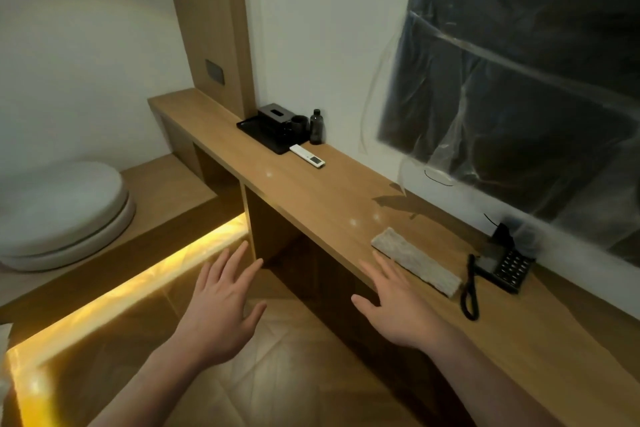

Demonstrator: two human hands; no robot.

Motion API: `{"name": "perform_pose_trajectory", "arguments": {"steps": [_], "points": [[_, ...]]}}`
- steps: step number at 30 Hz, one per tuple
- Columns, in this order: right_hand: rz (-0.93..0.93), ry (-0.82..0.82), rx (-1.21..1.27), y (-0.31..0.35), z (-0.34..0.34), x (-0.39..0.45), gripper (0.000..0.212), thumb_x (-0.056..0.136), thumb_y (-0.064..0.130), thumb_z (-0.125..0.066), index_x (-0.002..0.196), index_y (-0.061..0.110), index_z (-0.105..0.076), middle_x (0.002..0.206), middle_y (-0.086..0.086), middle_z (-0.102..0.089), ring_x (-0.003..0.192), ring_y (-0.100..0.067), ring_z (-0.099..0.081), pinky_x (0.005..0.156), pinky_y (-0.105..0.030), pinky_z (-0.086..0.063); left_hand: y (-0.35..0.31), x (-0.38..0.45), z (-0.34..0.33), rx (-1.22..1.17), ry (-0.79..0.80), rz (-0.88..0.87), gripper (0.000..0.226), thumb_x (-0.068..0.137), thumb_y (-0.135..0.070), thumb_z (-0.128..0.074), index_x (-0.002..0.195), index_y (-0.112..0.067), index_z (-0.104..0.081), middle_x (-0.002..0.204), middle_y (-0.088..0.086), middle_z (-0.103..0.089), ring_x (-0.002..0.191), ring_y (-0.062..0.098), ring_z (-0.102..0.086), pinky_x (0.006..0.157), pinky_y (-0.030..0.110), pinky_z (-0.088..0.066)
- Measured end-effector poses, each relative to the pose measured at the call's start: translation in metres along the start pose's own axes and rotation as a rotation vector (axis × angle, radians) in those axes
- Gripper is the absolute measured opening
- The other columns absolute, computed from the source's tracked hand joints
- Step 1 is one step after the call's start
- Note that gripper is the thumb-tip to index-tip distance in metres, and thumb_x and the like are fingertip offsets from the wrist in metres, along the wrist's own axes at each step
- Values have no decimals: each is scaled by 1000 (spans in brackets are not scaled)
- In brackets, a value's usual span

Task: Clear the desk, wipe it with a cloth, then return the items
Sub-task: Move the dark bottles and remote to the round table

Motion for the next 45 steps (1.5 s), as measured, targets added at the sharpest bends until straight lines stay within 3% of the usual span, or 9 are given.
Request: {"name": "perform_pose_trajectory", "arguments": {"steps": [15, 20, 33, 45], "points": [[-51, 3, 57, 59, 24, 203, 76, 100, 58, -50, 161, 48, -6, 168, 23, 17, 158, -16, 13, 126, -52, -13, 94, 209, 26, -19, 50, -55, 70, 101, -63, -39, 162, -43, -10, 170, -8, 18, 156, 20, 20, 129, 48, 4], [-52, 34, 92, 70, 33, 313, 76, 100, 56, -53, 161, 48, -8, 167, 23, 17, 158, -16, 12, 126, -55, -14, 125, 305, 44, -12, 55, -42, 69, 102, -59, -42, 161, -42, -11, 170, -9, 17, 156, 19, 19, 122, 40, 14], [-28, 59, 134, 113, 74, 512, 77, 101, 52, -55, 163, 41, -11, 169, 19, 11, 158, -16, 6, 129, -49, -9, 203, 502, 37, -65, 138, -3, 68, 102, -58, -45, 161, -42, -15, 171, -10, 11, 158, 16, 9, 121, 37, 10], [-334, -47, 230, 90, 65, 643, 78, 98, 46, -61, 163, 32, -21, 172, 6, -7, 157, -24, -14, 128, -39, -15, 220, 696, -3, -88, 348, -299, 66, 101, -47, -54, 159, -37, -25, 171, -6, -8, 156, 18, -15, 128, 42, -19]]}}
Point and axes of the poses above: each hand's wrist, its own x-axis towards the middle knuckle, its own z-axis out of the back of the hand, y = z × x, the point moved 10 cm from there along x, towards the middle knuckle
